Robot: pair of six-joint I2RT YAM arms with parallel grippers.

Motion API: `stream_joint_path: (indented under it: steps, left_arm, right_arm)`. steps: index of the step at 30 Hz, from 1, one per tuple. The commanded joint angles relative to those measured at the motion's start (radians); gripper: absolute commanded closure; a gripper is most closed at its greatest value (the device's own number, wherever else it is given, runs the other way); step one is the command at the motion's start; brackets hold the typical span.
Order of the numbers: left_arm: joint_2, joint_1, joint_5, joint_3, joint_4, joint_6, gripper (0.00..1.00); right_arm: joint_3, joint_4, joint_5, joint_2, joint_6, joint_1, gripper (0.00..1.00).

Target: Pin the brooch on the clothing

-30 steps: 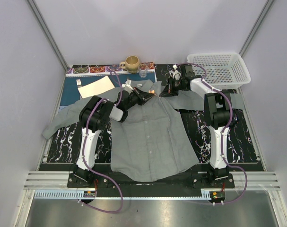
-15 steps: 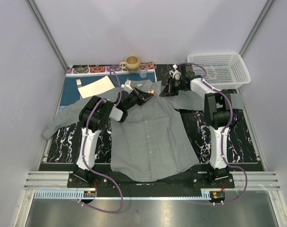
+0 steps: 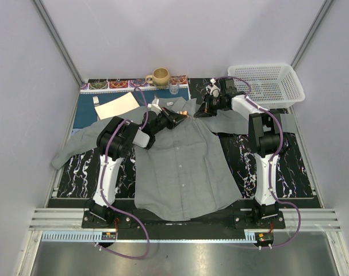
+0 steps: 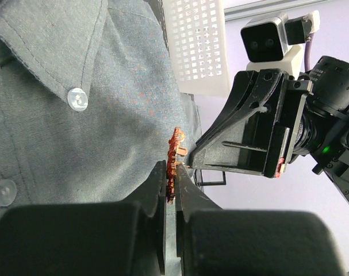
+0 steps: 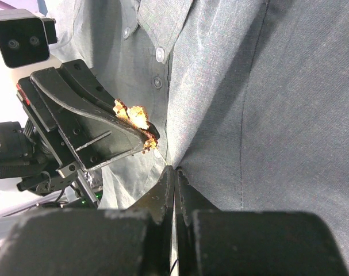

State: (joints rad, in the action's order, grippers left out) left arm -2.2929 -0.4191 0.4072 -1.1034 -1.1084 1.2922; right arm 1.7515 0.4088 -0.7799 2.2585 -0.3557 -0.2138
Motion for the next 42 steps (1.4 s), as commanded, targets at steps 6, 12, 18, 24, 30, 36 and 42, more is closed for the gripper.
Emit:
stream_joint_path:
  steps: [6,12,18,24,30,36,42]
  left_arm:
    - [-0.007,-0.03,-0.007,-0.01,-0.099,0.027,1.0]
    - [-0.011,-0.049,-0.008,-0.019,-0.094,0.035,1.0]
    - [-0.016,-0.06,-0.011,-0.027,-0.082,0.035,1.0]
    - [-0.033,-0.075,-0.015,-0.046,-0.084,0.039,1.0]
    - [-0.039,-0.083,-0.013,-0.055,-0.088,0.047,1.0]
    - [-0.037,-0.084,-0.002,-0.05,-0.1,0.047,1.0]
    - [-0.023,-0.08,-0.022,-0.023,-0.131,0.055,1.0]
  right_arm:
    - [0.011,-0.061,-0.044,-0.057,-0.025,0.004,1.0]
    - [0.009,-0.065,-0.047,-0.059,-0.031,0.002,1.0]
    - [0.008,-0.074,-0.055,-0.063,-0.04,0.001,1.0]
    - [-0.001,-0.074,-0.053,-0.065,-0.042,-0.006,1.0]
    - [-0.001,-0.08,-0.051,-0.063,-0.048,-0.012,1.0]
    - [0.013,-0.085,-0.041,-0.054,-0.054,-0.016,1.0]
    - [0.009,-0.076,-0.029,-0.056,-0.042,-0.018,1.0]
